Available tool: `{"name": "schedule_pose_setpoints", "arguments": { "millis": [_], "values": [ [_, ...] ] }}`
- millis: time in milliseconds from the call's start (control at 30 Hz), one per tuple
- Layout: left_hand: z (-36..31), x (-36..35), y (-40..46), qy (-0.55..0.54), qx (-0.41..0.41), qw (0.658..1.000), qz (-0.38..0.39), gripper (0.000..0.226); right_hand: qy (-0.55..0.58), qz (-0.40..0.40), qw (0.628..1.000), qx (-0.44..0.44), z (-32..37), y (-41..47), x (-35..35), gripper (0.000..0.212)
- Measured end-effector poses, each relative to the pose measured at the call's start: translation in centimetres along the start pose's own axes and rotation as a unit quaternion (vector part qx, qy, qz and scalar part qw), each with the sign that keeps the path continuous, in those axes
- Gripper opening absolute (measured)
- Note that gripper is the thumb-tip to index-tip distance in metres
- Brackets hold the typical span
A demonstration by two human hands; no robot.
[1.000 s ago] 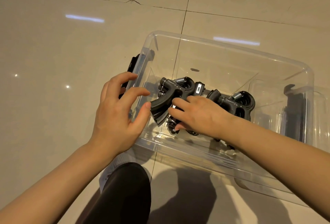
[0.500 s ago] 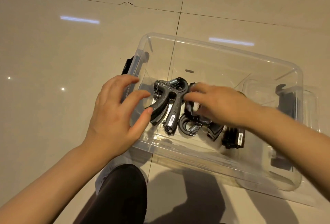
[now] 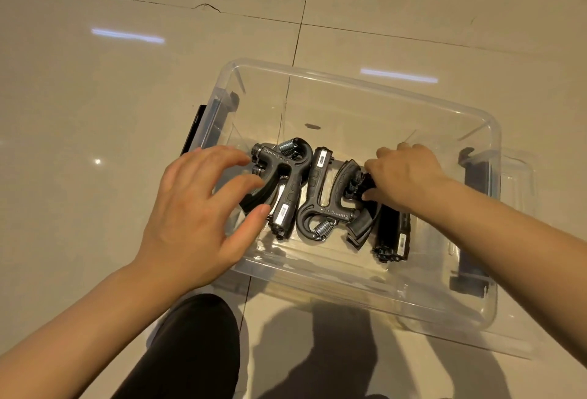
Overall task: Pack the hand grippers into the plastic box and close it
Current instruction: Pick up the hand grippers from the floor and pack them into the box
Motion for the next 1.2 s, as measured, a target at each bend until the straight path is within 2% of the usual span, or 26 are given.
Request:
{"name": "schedule_pose_setpoints", "arguments": {
  "millis": [133, 267, 367, 433, 533, 600, 700, 767, 867, 933, 1000, 1033, 1133, 1200],
  "values": [
    [0.0, 0.0, 0.1, 0.001, 0.002, 1.0, -0.002, 0.031, -0.028, -0.025, 0.999, 0.022, 0.9, 0.3, -0.7, 0.034],
    [0.1, 0.0, -0.1, -0.001, 0.01, 1.0, 0.0, 0.032, 0.026, -0.039, 0.998, 0.031, 0.6, -0.2, 0.3, 0.028],
    [0.1, 0.0, 0.0, -0.007, 0.013, 1.0, -0.002, 0.032, 0.001, -0.062, 0.992, 0.11, 1.1, -2.0, 1.9, 0.031],
    [0.1, 0.1, -0.1, -0.011, 0.01, 1.0, -0.007, 0.031, -0.015, -0.112, 0.98, 0.166, 1.4, -3.9, 3.4, 0.023],
    [0.1, 0.1, 0.0, -0.013, 0.009, 1.0, -0.012, 0.029, 0.052, -0.205, 0.963, 0.166, 0.5, -5.7, 7.0, 0.004],
    [0.2, 0.1, -0.1, -0.014, 0.011, 1.0, -0.013, 0.029, 0.09, -0.157, 0.975, 0.129, 0.1, -5.2, 7.3, 0.007],
    [0.3, 0.2, -0.2, -0.021, 0.017, 0.999, -0.019, 0.029, 0.118, -0.038, 0.991, 0.042, -0.3, -3.9, 3.9, 0.034],
    [0.3, 0.3, -0.1, -0.021, 0.019, 0.999, -0.022, 0.029, 0.122, 0.023, 0.992, 0.005, -0.4, -3.3, 1.4, 0.04],
    [0.3, 0.2, -0.1, -0.021, 0.016, 0.999, -0.018, 0.029, 0.201, 0.108, 0.974, -0.002, -0.1, -3.2, -1.0, 0.04],
    [0.4, 0.1, -0.2, -0.022, 0.015, 1.0, -0.014, 0.029, 0.209, 0.159, 0.965, 0.024, 0.7, -3.6, -1.6, 0.042],
    [0.4, 0.0, -0.2, -0.021, 0.016, 1.0, -0.011, 0.03, 0.188, 0.176, 0.965, 0.048, 1.6, -3.9, -1.7, 0.039],
    [0.4, 0.1, -0.2, -0.022, 0.017, 1.0, -0.011, 0.03, 0.175, 0.171, 0.968, 0.058, 2.0, -3.9, -1.6, 0.046],
    [0.4, 0.1, -0.2, -0.019, 0.017, 1.0, -0.01, 0.029, 0.109, 0.18, 0.976, 0.047, 3.2, -3.9, -2.2, 0.085],
    [0.3, 0.1, -0.2, -0.02, 0.017, 1.0, -0.01, 0.028, 0.053, 0.171, 0.983, 0.026, 4.1, -4.1, -3.1, 0.096]
  ]
}}
Point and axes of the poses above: each hand's wrist, its own y-axis towards the middle knuckle, its own x-axis out of the back of the hand, z = x × y, the point moved 8 cm from there along y, towards the middle knuckle, and after that the axes turned 15 degrees about y, right-handed, at the moved point
